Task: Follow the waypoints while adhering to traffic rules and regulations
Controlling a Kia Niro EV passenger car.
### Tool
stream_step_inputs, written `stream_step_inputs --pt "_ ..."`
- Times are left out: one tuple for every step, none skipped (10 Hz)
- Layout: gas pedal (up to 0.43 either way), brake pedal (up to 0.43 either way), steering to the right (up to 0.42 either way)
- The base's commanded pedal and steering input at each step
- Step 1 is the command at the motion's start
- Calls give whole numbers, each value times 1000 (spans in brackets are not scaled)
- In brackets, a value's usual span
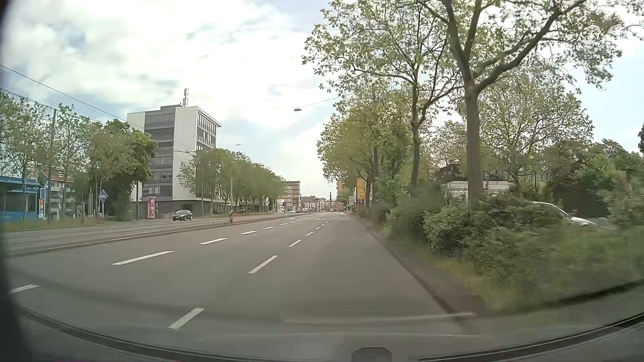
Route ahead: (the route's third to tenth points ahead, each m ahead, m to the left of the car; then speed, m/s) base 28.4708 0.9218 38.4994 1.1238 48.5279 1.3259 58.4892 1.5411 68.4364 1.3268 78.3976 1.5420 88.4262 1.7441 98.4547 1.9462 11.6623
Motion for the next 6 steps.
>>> stream_step_inputs --pt "87 30 3" --pt "87 30 4" --pt "87 30 5" --pt "87 30 5" --pt "87 30 5" --pt "79 30 5"
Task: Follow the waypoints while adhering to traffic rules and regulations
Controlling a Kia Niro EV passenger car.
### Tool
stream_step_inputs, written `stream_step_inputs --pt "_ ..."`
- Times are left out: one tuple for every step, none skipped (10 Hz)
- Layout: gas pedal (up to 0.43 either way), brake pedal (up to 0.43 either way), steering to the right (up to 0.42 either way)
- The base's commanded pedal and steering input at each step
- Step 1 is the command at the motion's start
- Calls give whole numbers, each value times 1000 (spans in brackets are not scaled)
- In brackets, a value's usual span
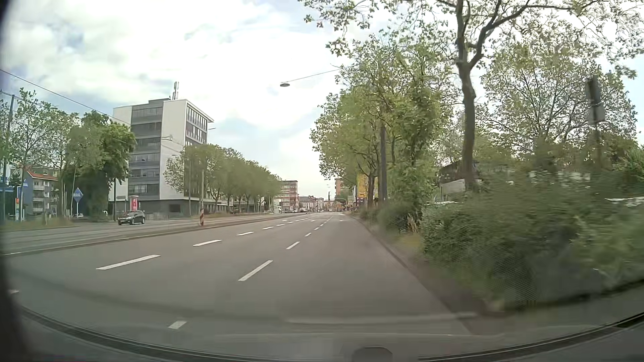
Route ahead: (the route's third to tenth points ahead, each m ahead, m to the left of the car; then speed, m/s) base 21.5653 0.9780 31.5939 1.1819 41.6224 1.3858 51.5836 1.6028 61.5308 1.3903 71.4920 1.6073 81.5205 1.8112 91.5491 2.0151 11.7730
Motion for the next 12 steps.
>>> stream_step_inputs --pt "79 30 5" --pt "67 30 5" --pt "67 30 5" --pt "67 37 5" --pt "67 30 5" --pt "67 30 5" --pt "67 30 4" --pt "67 30 5" --pt "67 37 4" --pt "59 30 4" --pt "59 30 4" --pt "59 30 3"
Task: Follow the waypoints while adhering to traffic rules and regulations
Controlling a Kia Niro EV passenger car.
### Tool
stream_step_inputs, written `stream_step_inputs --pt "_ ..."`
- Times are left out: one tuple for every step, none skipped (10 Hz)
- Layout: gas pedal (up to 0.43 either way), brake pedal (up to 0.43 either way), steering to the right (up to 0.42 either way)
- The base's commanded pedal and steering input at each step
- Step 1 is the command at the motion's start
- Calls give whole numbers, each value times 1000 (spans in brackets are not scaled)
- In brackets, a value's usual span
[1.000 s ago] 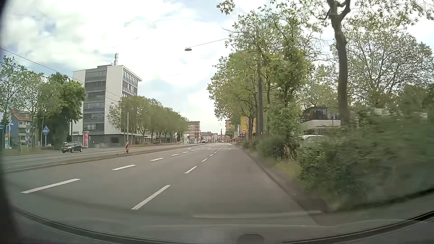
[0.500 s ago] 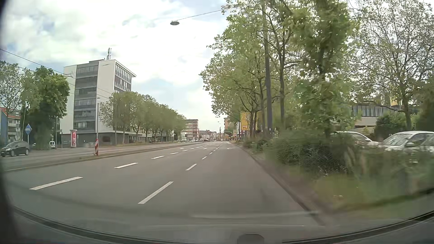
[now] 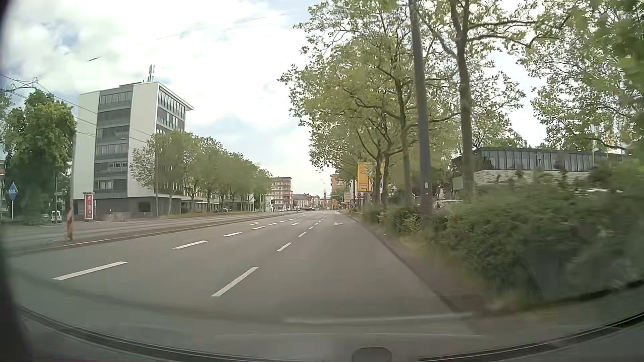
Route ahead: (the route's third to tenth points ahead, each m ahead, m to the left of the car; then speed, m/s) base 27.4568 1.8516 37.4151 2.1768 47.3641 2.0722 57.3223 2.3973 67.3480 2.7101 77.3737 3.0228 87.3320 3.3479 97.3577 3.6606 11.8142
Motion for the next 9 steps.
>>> stream_step_inputs --pt "47 30 0" --pt "47 30 0" --pt "47 30 0" --pt "39 30 0" --pt "39 30 -1" --pt "39 30 -1" --pt "28 37 -1" --pt "28 30 -1" --pt "28 30 -1"
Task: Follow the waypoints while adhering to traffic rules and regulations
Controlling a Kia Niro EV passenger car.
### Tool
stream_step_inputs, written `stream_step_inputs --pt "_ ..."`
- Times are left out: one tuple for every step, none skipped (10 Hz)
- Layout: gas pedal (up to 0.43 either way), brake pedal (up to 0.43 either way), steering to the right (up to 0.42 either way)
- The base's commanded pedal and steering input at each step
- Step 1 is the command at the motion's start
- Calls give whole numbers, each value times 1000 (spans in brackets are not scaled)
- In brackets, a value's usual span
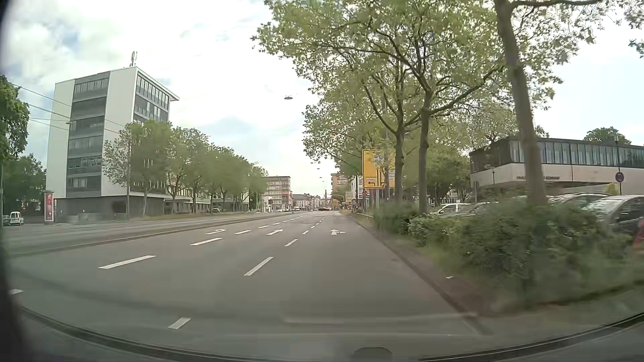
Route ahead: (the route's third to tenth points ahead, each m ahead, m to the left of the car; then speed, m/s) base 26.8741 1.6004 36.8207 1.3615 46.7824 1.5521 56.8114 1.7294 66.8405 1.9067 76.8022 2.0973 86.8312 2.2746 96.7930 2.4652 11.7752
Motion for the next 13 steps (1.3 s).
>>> stream_step_inputs --pt "28 30 -1" --pt "28 30 -1" --pt "28 30 -1" --pt "28 30 -1" --pt "28 30 -1" --pt "28 30 -1" --pt "28 30 -2" --pt "28 30 -2" --pt "28 30 -2" --pt "28 30 -1" --pt "28 30 -2" --pt "28 30 -2" --pt "28 30 -2"
